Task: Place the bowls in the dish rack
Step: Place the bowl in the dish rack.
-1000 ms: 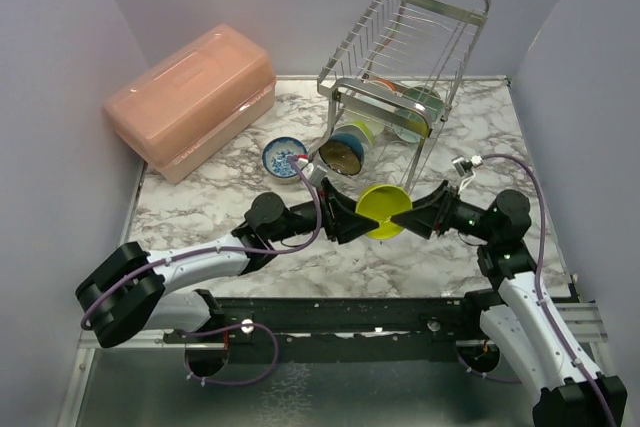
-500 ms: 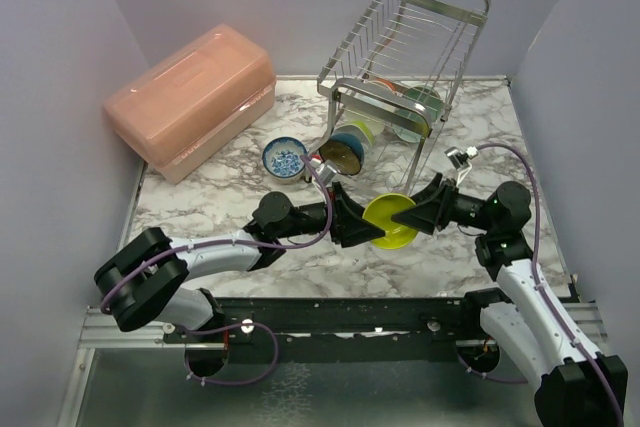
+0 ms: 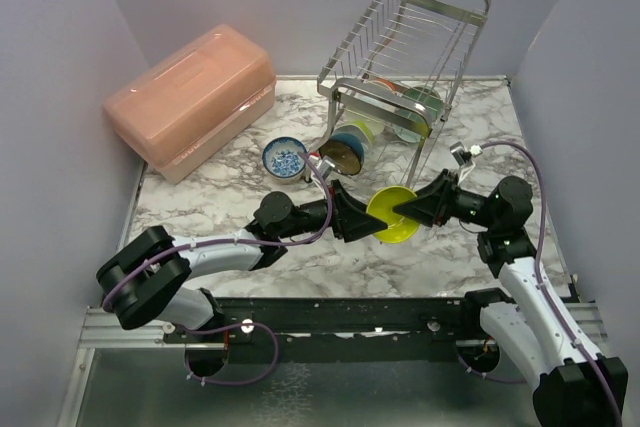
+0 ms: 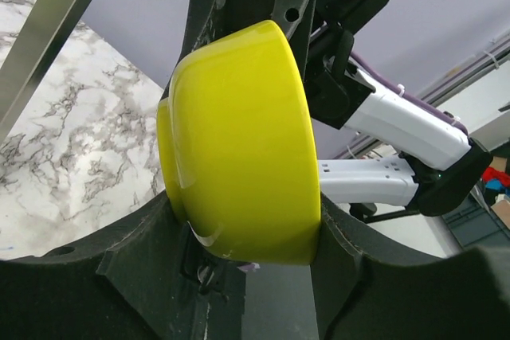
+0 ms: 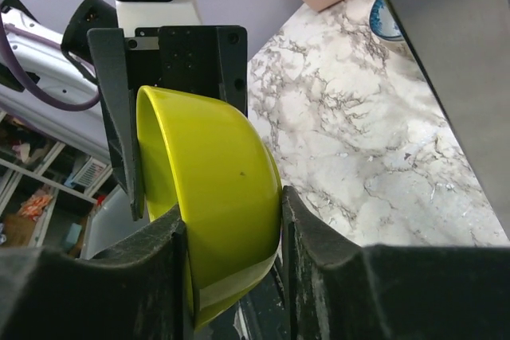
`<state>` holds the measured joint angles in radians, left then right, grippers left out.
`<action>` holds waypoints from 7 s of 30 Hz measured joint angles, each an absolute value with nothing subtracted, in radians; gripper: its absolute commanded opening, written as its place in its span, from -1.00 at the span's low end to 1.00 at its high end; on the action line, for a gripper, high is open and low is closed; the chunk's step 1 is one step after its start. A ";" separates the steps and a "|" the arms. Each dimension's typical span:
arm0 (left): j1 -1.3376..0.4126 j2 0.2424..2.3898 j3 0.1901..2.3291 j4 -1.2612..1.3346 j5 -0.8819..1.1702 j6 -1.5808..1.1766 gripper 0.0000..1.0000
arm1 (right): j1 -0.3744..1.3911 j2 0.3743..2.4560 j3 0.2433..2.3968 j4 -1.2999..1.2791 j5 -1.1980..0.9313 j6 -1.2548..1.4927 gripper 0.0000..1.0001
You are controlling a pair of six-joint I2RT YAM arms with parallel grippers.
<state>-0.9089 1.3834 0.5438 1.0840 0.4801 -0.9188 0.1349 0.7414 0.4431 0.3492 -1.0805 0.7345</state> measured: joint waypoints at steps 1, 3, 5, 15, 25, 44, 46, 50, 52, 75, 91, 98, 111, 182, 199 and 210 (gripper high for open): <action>-0.909 1.384 0.543 1.083 0.480 -0.921 -1.00 | 0.134 0.740 0.448 0.332 -1.078 0.725 -0.99; -0.909 1.384 0.543 1.088 0.480 -0.922 -1.00 | 0.134 0.739 0.464 0.301 -1.079 0.710 -0.97; -0.909 1.384 0.543 1.097 0.480 -0.923 -1.00 | 0.134 0.738 0.474 0.285 -1.079 0.703 -0.52; -0.897 1.385 0.541 1.105 0.491 -0.900 -1.00 | 0.145 0.740 0.509 0.186 -1.175 0.706 0.81; -0.883 1.363 0.523 1.106 0.568 -0.877 -1.00 | 0.145 0.786 0.517 0.195 -1.330 0.715 1.00; -0.884 1.388 0.568 1.127 0.669 -0.897 -1.00 | 0.144 0.794 0.524 0.216 -1.377 0.733 0.02; -0.883 1.388 0.568 1.129 0.667 -0.903 -1.00 | 0.144 0.791 0.524 0.215 -1.375 0.726 0.22; -0.883 1.388 0.567 1.126 0.663 -0.896 -1.00 | 0.145 0.791 0.530 0.189 -1.379 0.721 0.77; -0.879 1.388 0.562 1.122 0.659 -0.891 -1.00 | 0.145 0.791 0.545 0.162 -1.381 0.706 0.79; -0.842 1.375 0.520 1.118 0.651 -0.859 -1.00 | 0.146 0.812 0.676 -0.201 -1.354 0.440 0.48; -0.823 1.376 0.501 1.051 0.622 -0.833 -1.00 | 0.149 0.832 0.701 -0.265 -1.340 0.390 0.91; -0.823 1.367 0.503 0.988 0.596 -0.817 -1.00 | 0.151 0.816 0.692 -0.229 -1.275 0.445 1.00; -0.822 1.253 0.566 0.596 0.351 -0.656 -1.00 | 0.273 0.884 0.664 -0.154 -1.044 0.557 0.99; -0.763 1.048 0.480 0.550 0.142 -0.607 0.98 | 0.392 0.735 0.727 -0.779 -0.131 0.632 -1.00; -0.758 1.017 0.469 0.543 0.118 -0.579 0.98 | 0.392 0.823 0.752 -0.642 0.225 0.522 -1.00; -0.758 0.991 0.448 0.537 0.118 -0.591 0.98 | 0.392 0.994 0.796 -0.358 0.307 0.358 -0.99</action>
